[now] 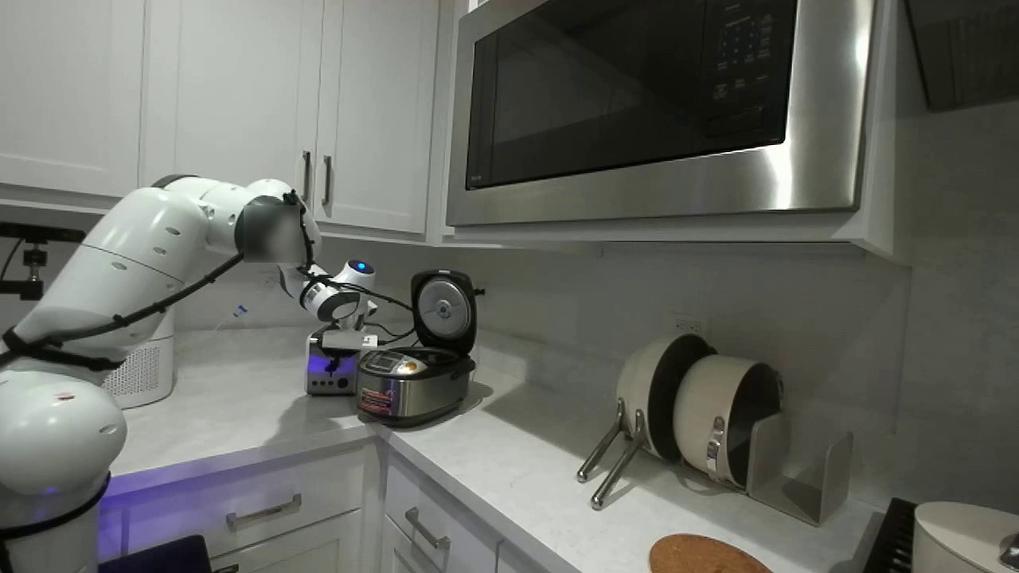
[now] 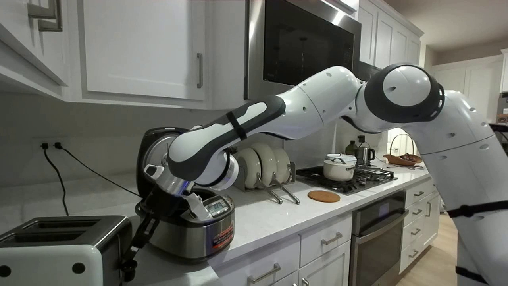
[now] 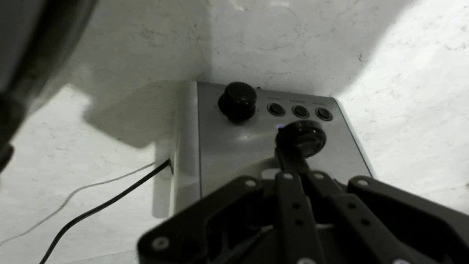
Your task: Push the lever on the bread toaster down
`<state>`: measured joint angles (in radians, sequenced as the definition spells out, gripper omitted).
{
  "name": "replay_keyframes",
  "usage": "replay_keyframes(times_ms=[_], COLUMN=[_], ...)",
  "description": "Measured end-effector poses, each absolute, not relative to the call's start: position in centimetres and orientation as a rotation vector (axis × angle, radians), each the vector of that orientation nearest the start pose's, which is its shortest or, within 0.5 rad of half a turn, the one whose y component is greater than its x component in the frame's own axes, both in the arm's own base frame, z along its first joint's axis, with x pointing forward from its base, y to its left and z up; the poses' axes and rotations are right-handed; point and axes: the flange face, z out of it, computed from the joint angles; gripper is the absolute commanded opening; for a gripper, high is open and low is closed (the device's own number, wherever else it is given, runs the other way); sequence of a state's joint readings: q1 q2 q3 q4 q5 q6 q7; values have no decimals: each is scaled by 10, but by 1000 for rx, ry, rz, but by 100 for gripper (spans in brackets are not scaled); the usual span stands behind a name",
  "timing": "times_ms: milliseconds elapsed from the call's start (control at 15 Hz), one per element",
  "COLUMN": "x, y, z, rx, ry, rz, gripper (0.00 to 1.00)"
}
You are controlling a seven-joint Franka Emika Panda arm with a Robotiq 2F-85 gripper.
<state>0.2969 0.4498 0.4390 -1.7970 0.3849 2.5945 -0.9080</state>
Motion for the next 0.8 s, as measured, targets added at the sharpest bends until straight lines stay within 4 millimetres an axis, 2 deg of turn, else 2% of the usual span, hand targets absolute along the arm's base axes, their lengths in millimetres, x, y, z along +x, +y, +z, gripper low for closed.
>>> replay_keyframes(times_ms=[800], x=[532], y=[435], z=[354], rx=[-2186], ry=[-1623], rz=[-489], gripper=[0])
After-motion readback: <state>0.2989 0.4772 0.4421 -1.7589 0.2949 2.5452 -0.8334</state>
